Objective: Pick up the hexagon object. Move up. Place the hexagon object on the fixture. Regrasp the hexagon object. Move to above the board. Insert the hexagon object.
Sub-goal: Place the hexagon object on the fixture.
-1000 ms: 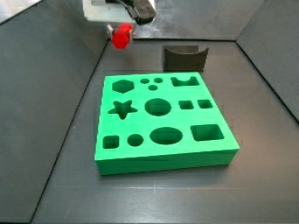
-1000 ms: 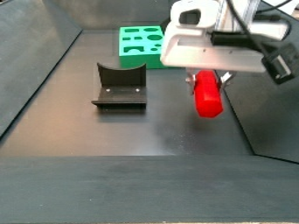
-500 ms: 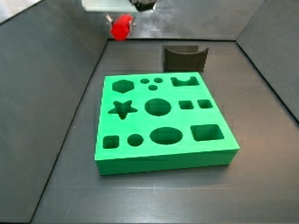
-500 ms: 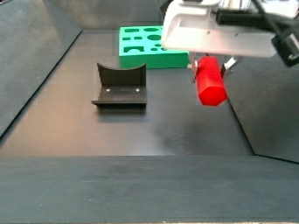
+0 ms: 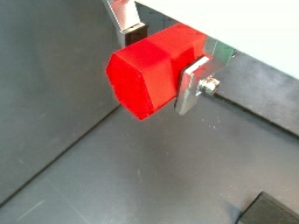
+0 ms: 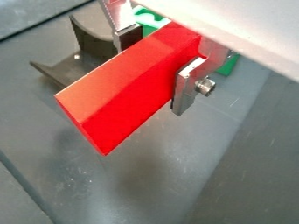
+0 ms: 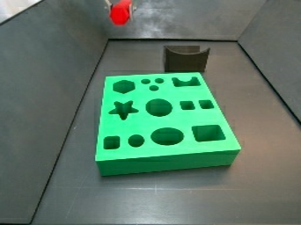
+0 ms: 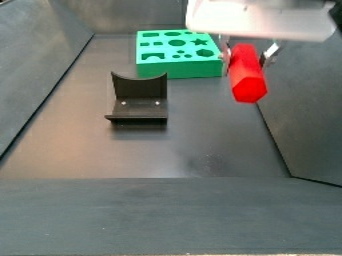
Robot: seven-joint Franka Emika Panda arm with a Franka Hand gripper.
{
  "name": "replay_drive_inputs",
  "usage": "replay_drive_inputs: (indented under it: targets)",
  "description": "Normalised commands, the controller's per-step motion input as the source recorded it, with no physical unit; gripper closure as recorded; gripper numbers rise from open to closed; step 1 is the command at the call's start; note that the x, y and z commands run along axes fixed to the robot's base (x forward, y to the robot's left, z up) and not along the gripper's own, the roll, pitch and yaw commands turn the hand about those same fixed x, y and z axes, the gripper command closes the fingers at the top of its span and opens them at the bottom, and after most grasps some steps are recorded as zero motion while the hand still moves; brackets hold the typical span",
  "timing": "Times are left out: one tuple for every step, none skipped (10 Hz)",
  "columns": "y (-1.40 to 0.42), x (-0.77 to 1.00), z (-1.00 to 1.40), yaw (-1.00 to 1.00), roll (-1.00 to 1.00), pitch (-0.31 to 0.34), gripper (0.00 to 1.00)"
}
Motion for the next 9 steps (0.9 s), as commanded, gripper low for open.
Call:
replay_drive_inputs:
  targets:
    - [0.0,-0.03,0.9,0.02,0.12,0.072,1.0]
    - [0.0,-0.02,0.74,0.02,0.11,0.075,1.0]
    - [0.01,-0.02,0.6,0.02,0.11,0.078,1.0]
    - [0.01,-0.01,0.43,0.02,0.09,0.08,1.0]
    - [0.01,0.0,0.29,0.02,0.09,0.084,1.0]
    - [-0.42,1.0,0.2,0.28,0.13,0.214,1.0]
    - [-0.42,1.0,0.18,0.27,0.13,0.224,1.0]
    - [-0.37,1.0,0.16,0.19,0.11,0.22,1.0]
    - [-0.34,1.0,0.16,0.13,0.09,0.195,1.0]
